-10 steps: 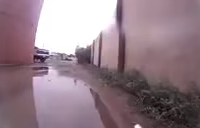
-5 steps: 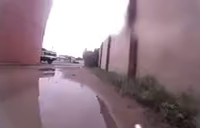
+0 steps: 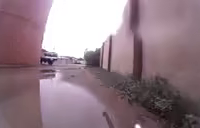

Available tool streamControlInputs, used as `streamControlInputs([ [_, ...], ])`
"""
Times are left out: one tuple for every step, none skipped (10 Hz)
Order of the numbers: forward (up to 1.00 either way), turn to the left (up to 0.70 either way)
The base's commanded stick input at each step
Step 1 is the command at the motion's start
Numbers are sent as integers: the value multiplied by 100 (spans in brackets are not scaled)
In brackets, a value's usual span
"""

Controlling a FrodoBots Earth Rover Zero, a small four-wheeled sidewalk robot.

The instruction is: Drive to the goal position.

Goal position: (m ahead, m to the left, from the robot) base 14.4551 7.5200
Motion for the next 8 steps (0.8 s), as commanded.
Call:
streamControlInputs([
  [70, 1],
  [70, 1],
  [70, 1],
  [70, 1],
  [70, 1],
  [70, 1],
  [70, 1],
  [70, 1],
])
